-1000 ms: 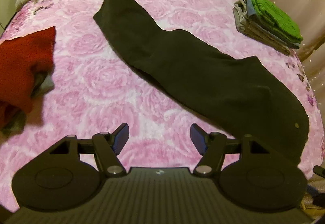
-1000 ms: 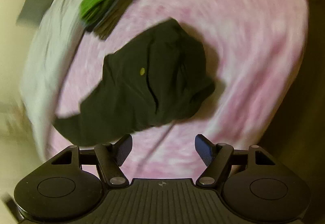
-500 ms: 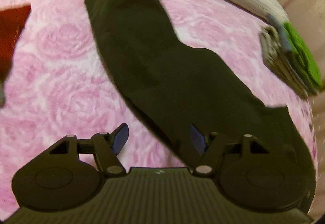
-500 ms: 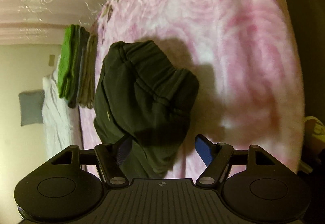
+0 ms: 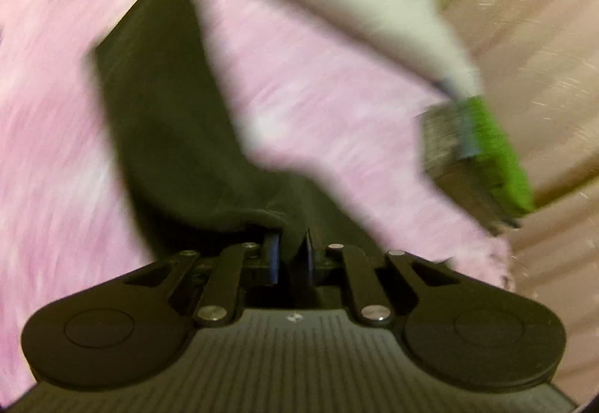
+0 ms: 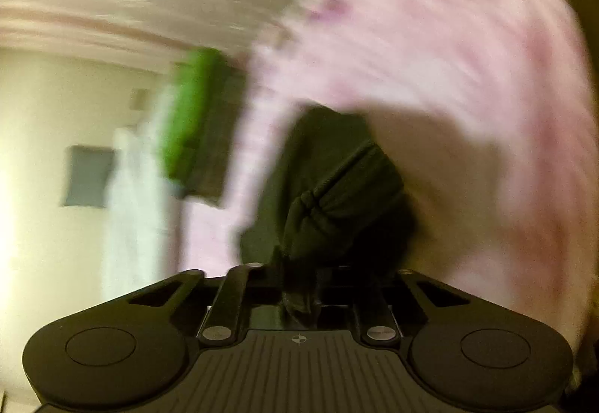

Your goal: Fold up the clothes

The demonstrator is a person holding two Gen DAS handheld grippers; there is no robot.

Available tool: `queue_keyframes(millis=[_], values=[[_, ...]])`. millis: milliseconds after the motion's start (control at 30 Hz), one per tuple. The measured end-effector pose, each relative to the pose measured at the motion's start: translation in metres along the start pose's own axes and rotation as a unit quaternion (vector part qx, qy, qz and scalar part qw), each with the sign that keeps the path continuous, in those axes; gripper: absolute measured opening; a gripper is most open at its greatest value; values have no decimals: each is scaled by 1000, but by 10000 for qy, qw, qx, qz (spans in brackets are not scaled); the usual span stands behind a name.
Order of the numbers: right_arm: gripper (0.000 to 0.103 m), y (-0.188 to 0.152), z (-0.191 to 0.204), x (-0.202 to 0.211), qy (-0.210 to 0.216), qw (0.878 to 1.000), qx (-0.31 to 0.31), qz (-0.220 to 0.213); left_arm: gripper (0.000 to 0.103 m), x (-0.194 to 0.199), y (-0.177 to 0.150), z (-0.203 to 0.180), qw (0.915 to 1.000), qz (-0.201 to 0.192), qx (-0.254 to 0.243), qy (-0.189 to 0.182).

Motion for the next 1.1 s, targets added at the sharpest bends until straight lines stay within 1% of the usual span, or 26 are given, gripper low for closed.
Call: queue_keyframes(millis=[33, 100, 133, 167, 200, 233, 267, 300, 333, 367, 467, 500, 533, 567, 600, 633, 700, 733, 767, 833, 867, 900, 1000, 1033, 1067, 1100], values=[[9, 12, 14, -4, 47, 9998, 169, -57, 9, -1, 21, -18, 9994, -128, -278, -136], [9, 36, 43, -12, 141, 9985, 506, -170, 10, -4, 62, -55, 9951, -375, -826, -387], [9, 49, 57, -16, 188, 9973, 675, -226, 11, -13, 79, -74, 9928, -444, -1048, -373], [12, 61, 71, -20, 235, 9958, 843, -283, 15, -22, 97, -92, 9899, -512, -1269, -359], [26, 73, 85, -23, 281, 9939, 1011, -339, 18, -31, 113, -110, 9870, -578, -1461, -340], [32, 85, 100, -27, 328, 9917, 1178, -396, 19, -37, 122, -118, 9868, -621, -1469, -283], [53, 92, 108, -34, 267, 9906, 1272, -437, 26, -43, 129, -125, 9865, -667, -1476, -219], [77, 91, 112, -36, 156, 9884, 1381, -609, 41, -42, 127, -124, 9863, -728, -1478, -102], [84, 87, 114, -35, 49, 9847, 1518, -853, 49, -41, 125, -122, 9859, -779, -1483, 7], [86, 81, 113, -33, -24, 9815, 1642, -986, 57, -38, 117, -112, 9858, -753, -1501, 71], [86, 47, 74, -28, -528, 9802, 1786, -676, 57, -36, 79, -60, 9910, -287, -1218, 473], [86, 31, 55, -28, -791, 9774, 1908, -460, 56, -37, 65, -37, 9932, -27, -956, 669], [86, 14, 37, -28, -1105, 9712, 2099, -233, 56, -36, 49, -11, 9941, 202, -600, 875], [85, -2, 22, -29, -1460, 9591, 2424, -77, 55, -35, 34, 14, 9932, 413, -240, 1065], [86, -19, 8, -31, -1829, 9422, 2806, 54, 55, -33, 23, 33, 9918, 504, 141, 1165], [86, -28, -2, -33, -2058, 9320, 2982, 139, 55, -31, 11, 52, 9888, 595, 522, 1262], [86, -40, -18, -40, -2374, 9195, 3121, 262, 56, -28, -12, 88, 9788, 757, 1262, 1427], [86, -45, -26, -43, -2531, 9128, 3189, 324, 56, -29, -18, 95, 9770, 728, 1495, 1332], [86, -44, -33, -44, -2501, 9199, 3007, 296, 57, -30, -24, 101, 9749, 694, 1719, 1232], [86, -35, -45, -45, -2237, 9451, 2376, 150, 58, -38, -27, 103, 9725, 568, 2041, 965], [86, -29, -52, -47, -2163, 9541, 2068, 109, 59, -42, -28, 104, 9710, 505, 2184, 829], [86, -23, -58, -50, -2118, 9612, 1765, 86, 61, -48, -27, 102, 9703, 437, 2251, 765], [85, -5, -71, -58, -1831, 9758, 1192, -98, 61, -57, -15, 96, 9713, 165, 2190, 915], [85, 2, -69, -55, -1746, 9775, 1180, -116, 57, -57, -13, 95, 9722, 88, 2138, 946], [64, 11, -64, -48, -1670, 9779, 1249, -110, 21, -58, -10, 94, 9731, 11, 2086, 977], [22, 19, -60, -41, -1594, 9783, 1317, -103, 10, -58, -8, 92, 9739, -66, 2034, 1008]])
Point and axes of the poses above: each gripper's, at about its wrist camera, not at the fingertips, and x roughly against the way its jaws point, z to its left, y to its top, the point moved 3 cm from there along -x, roughly the way its jaws point, and after that the axes turned 7 degrees about z, right-handed, at the moved point
